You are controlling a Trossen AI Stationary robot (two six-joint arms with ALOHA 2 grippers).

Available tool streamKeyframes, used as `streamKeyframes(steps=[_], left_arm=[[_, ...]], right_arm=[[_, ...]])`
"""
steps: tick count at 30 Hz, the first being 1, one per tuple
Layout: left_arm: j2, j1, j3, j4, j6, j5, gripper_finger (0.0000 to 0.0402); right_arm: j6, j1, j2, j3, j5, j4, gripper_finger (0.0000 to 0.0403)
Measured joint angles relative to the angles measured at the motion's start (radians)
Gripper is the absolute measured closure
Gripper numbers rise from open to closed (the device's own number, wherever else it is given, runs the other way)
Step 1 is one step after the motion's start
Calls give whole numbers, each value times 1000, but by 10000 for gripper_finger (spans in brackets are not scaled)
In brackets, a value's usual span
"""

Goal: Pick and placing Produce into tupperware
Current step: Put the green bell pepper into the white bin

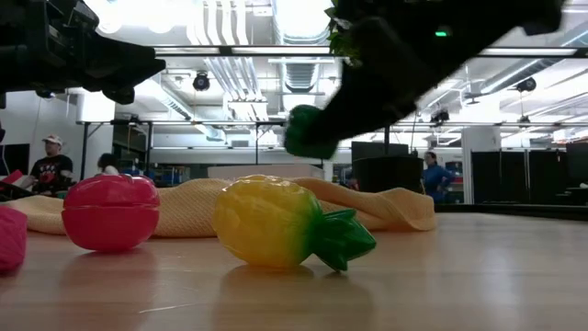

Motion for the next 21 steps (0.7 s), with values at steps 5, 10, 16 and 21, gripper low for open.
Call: streamKeyframes(steps=[5,10,16,21], left_arm=[[0,0,0,-3,0,0,249],[0,0,0,-6,0,0,249],[1,0,0,-6,0,0,249],[1,0,0,-6,0,0,249]], right_arm=[[-74,-83,0,54,2,1,227],[-129,-170,0,101,84,2,227],[-177,-281,0,142,129,9,227],[-175,-365,0,155,129,11,227]])
